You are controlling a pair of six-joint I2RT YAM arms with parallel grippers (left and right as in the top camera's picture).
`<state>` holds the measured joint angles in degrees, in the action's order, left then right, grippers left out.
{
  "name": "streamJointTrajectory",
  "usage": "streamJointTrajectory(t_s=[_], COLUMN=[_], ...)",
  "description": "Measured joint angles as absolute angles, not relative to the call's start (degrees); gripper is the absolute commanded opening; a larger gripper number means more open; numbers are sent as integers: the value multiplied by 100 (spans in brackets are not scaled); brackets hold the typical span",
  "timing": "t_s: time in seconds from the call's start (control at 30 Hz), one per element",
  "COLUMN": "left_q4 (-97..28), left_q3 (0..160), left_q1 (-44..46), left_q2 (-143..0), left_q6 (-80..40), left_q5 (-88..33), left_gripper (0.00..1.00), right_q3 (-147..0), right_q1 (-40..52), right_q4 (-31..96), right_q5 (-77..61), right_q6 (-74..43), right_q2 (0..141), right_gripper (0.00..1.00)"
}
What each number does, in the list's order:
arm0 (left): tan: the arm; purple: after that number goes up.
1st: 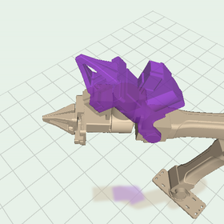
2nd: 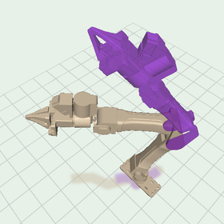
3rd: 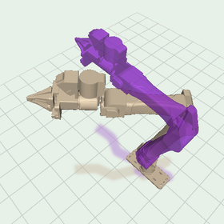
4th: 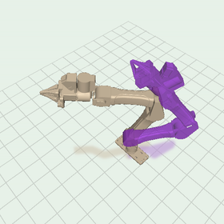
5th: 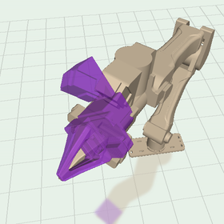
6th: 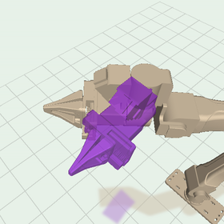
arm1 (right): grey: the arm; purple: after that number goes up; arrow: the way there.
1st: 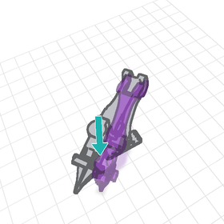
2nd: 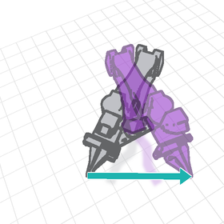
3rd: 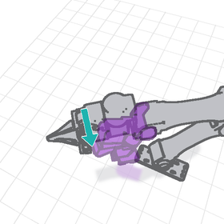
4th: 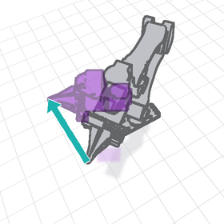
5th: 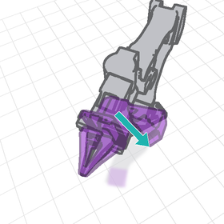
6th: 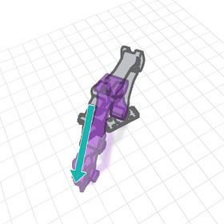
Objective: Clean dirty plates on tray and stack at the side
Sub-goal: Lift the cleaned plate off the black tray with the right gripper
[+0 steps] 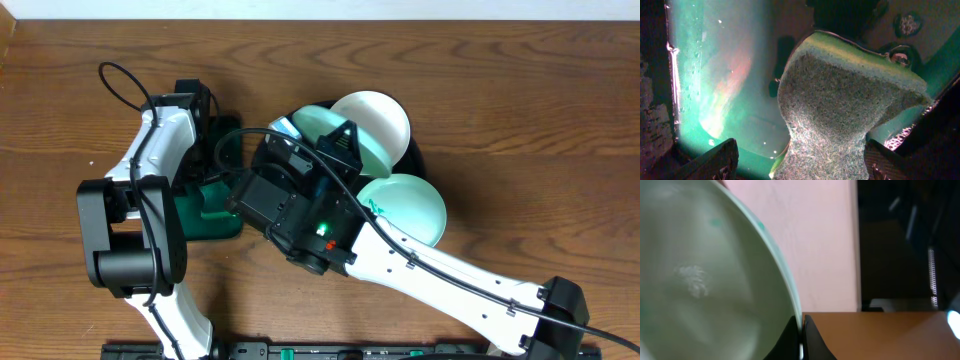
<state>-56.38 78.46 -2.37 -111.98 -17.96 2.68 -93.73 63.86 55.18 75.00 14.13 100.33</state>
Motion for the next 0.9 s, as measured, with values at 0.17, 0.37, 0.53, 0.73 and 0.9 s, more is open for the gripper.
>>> streamJointTrajectory(t_s=[0.17, 0.37, 0.53, 0.73, 0.9], left_q4=[-5634, -5638, -5651, -5653, -5730], left_q3=[7846, 7846, 7846, 7846, 7843], left_q1=[-237, -237, -237, -237, -237], left_q2=[-11198, -11198, -11198, -11198, -11198], left_q6=[-1796, -1796, -1796, -1798, -1798], left_q5=[268, 268, 246, 191, 183], left_gripper=[80, 80, 80, 81, 81], right_q3=[-9382, -9391, -9402, -9452, -9470], right_q1=[6326, 6246, 6235, 6077, 5137], right_q4=[5811, 6324, 6536, 6267, 6195], right_q5=[7234, 7019, 6803, 5714, 3948], right_q6=[1028, 397, 67, -342, -1103], right_q2=[10033, 10033, 10033, 9957, 9924], right_gripper=[1, 1, 1, 1, 1])
